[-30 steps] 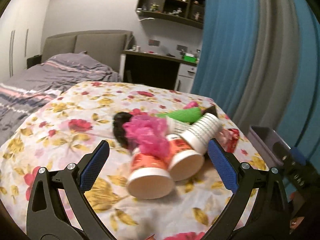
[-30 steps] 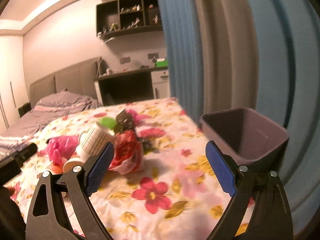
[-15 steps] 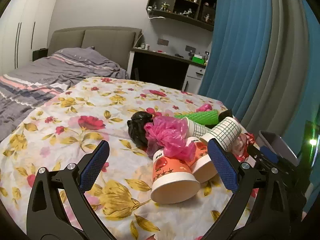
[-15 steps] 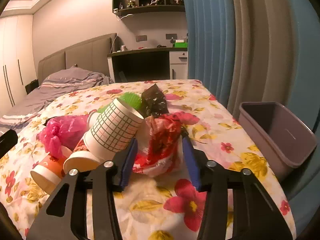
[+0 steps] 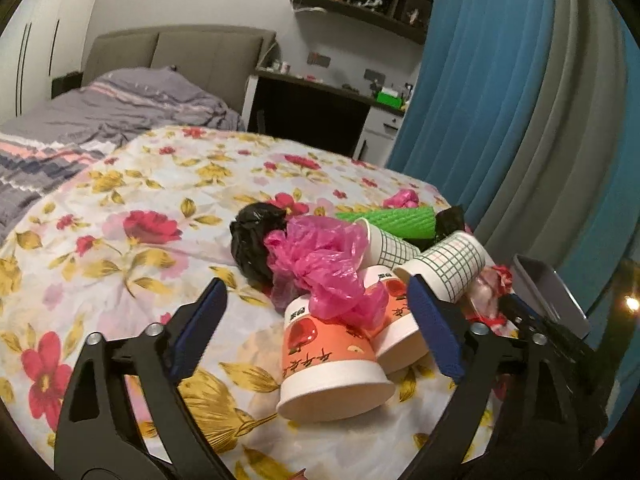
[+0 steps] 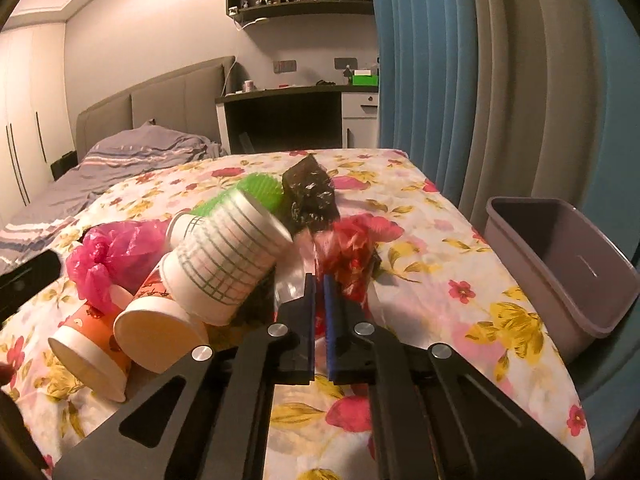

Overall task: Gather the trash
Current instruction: 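Grasp the red plastic wrapper with the right tool while the left tool grasps the pink bag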

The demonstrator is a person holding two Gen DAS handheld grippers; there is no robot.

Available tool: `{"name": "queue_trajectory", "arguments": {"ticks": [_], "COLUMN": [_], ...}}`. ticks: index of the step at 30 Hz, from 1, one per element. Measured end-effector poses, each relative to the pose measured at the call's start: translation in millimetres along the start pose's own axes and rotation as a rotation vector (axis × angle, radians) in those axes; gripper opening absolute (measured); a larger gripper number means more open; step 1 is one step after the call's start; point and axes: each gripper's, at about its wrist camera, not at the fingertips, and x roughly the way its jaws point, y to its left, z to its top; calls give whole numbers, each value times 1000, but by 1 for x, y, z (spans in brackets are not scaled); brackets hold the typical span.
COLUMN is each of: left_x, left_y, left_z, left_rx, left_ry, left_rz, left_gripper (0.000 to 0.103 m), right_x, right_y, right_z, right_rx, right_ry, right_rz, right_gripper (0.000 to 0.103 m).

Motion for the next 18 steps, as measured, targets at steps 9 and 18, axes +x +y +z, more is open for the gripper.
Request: {"name": "queue_trajectory", "arguments": {"ticks": [9,18], "left_x": [27,16], "left_y": [1,-3], "left_z": [3,5], "left_rx": [-38,-30], "left_ry": [107,60], "left_rz": [-49,-59], "left_gripper": [40,21], "right_x": [-27,-47], "right_y": [-15,-25], "right_z": [-4,-7], "right_rx": [16,33], "right_ry": [-46,-77], "right_rz": [3,23], "right_gripper": [3,3]}}
